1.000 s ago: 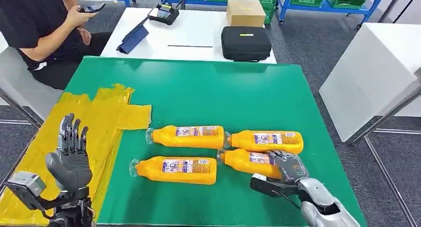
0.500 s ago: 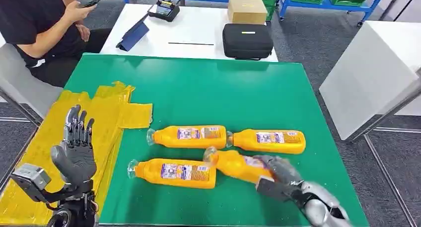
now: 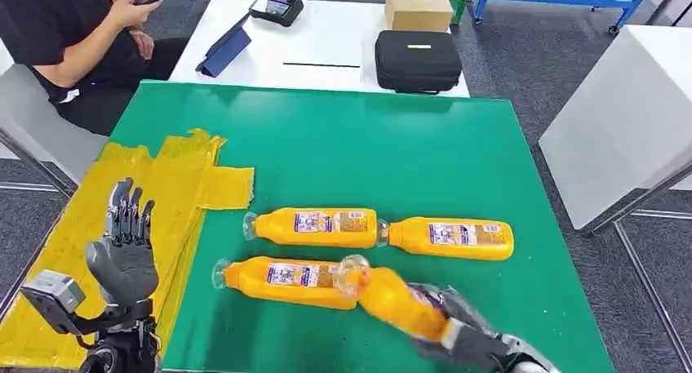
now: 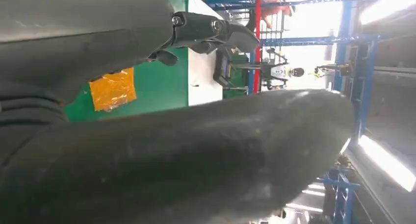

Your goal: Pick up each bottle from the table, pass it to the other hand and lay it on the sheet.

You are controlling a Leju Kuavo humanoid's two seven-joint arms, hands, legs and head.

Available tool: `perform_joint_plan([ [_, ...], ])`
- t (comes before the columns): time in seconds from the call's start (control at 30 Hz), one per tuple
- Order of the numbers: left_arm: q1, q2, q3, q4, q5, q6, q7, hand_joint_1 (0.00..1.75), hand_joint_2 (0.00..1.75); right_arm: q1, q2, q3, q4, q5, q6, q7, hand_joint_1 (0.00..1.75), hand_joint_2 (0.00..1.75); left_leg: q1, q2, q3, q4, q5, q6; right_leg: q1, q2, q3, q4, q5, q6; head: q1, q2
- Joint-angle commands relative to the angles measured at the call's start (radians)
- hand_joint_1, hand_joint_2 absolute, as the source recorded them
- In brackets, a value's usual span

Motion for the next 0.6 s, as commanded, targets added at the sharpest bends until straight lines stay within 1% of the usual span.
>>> perform_joint_plan([
  [0.03,-0.018,-0.033,0.029,0.025,0.022,-0.042,0.031,0.0,1.75,-0.041,0.205,-0.264,-0.255,-0.168,0.126,0.005,1.75,1.75,-0.003,0.001,0.0,0.0,-0.001,-0.002,-0.003,0.003,-0.004,0.004,-0.001,-0.002,0.0,0.0],
  [0.1,-0.021,-0.032,0.013,0.034,0.021,-0.046,0.033,0.0,1.75,-0.044,0.215,-0.245,-0.258,-0.124,0.077,0.017,1.75,1.75,-0.002,-0.002,0.0,0.0,0.001,-0.002,-0.002,-0.001,-0.003,0.002,-0.002,-0.002,0.001,0.0],
  [0.13,-0.021,-0.033,0.01,0.036,0.021,-0.046,0.032,0.0,1.75,-0.044,0.218,-0.238,-0.255,-0.117,0.069,0.016,1.75,1.75,-0.002,-0.001,0.0,0.0,0.001,-0.001,-0.003,0.0,-0.004,0.002,-0.001,-0.002,0.0,0.0],
  [0.4,-0.022,-0.034,0.006,0.038,0.023,-0.047,0.032,0.0,1.75,-0.045,0.22,-0.229,-0.25,-0.111,0.06,0.012,1.75,1.75,-0.002,-0.001,0.0,-0.001,0.001,-0.001,-0.002,-0.001,-0.003,0.002,-0.001,-0.002,0.0,0.0],
  [0.43,-0.025,0.001,-0.143,0.04,0.043,-0.054,0.029,0.0,1.75,-0.243,0.212,0.062,-0.039,-0.04,-0.27,0.117,1.75,1.75,-0.002,0.0,0.0,-0.001,0.001,-0.001,-0.002,0.0,-0.003,0.001,-0.001,-0.002,0.0,0.0],
  [0.47,-0.03,0.006,-0.154,0.04,0.053,-0.055,0.029,0.0,1.75,-0.278,0.207,0.1,-0.005,-0.036,-0.299,0.121,1.75,1.75,-0.002,0.001,0.001,-0.001,0.001,-0.002,-0.002,0.002,-0.003,0.002,-0.001,-0.003,0.0,0.0],
  [0.5,-0.038,0.012,-0.169,0.038,0.069,-0.053,0.029,0.0,1.75,-0.342,0.215,0.153,0.064,-0.054,-0.332,0.144,1.75,1.75,-0.002,0.005,-0.001,-0.001,0.001,-0.001,-0.002,0.006,-0.005,0.002,0.001,-0.002,0.0,0.0],
  [0.53,-0.044,0.013,-0.177,0.035,0.075,-0.052,0.03,0.0,1.75,-0.385,0.222,0.198,0.107,-0.029,-0.37,0.158,1.75,1.75,-0.001,0.008,-0.001,-0.001,0.001,-0.001,-0.001,0.008,-0.005,0.001,0.002,-0.002,0.0,0.0],
  [0.57,-0.052,0.012,-0.184,0.034,0.083,-0.051,0.034,0.0,1.75,-0.422,0.236,0.234,0.148,-0.041,-0.387,0.171,1.75,1.75,-0.001,0.007,-0.002,-0.001,0.002,-0.002,-0.001,0.008,-0.006,0.002,0.002,-0.002,0.0,0.0],
  [0.6,-0.065,0.009,-0.192,0.037,0.091,-0.053,0.041,0.0,1.75,-0.456,0.259,0.265,0.19,-0.035,-0.403,0.189,1.75,1.75,-0.002,0.009,-0.001,-0.001,0.002,-0.003,-0.002,0.01,-0.006,0.003,0.002,-0.003,0.0,0.0],
])
